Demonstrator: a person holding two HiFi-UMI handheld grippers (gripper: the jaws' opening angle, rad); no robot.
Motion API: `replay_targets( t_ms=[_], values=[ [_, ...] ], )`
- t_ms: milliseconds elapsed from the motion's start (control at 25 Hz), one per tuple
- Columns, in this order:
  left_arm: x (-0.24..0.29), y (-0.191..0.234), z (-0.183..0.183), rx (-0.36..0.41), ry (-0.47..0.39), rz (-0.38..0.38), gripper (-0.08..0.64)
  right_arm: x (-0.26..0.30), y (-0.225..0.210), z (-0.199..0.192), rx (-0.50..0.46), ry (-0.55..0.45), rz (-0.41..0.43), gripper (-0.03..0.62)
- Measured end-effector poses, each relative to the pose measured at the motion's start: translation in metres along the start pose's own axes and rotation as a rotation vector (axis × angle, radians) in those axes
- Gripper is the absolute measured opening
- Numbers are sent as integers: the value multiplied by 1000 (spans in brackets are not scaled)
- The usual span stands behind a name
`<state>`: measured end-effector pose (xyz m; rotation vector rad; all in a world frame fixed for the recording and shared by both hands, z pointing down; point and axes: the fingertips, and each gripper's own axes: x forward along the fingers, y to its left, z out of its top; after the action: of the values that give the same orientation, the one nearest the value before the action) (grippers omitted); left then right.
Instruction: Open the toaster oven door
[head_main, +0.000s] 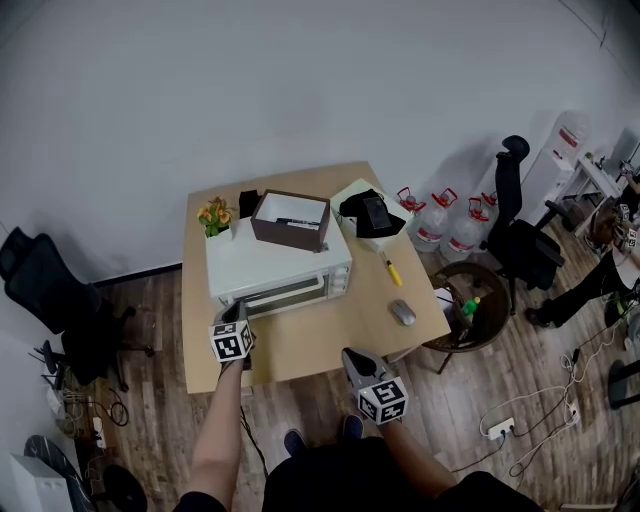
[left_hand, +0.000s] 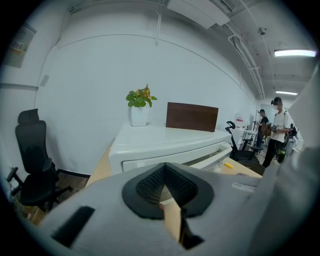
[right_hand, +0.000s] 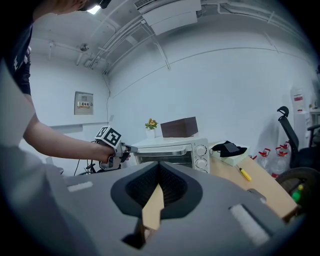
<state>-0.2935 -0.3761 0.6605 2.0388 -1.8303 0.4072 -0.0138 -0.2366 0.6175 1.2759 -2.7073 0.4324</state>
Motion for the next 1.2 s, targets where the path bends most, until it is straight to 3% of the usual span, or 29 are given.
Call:
replay_targets(
  t_ms=[320, 1200],
  values=[
    [-2, -2, -3, 26, -23, 6, 3, 1, -1, -3, 5, 9, 2, 14],
    [-28, -14, -28, 3, -68, 39, 3, -1, -1, -4, 23, -3, -17, 14]
  ],
)
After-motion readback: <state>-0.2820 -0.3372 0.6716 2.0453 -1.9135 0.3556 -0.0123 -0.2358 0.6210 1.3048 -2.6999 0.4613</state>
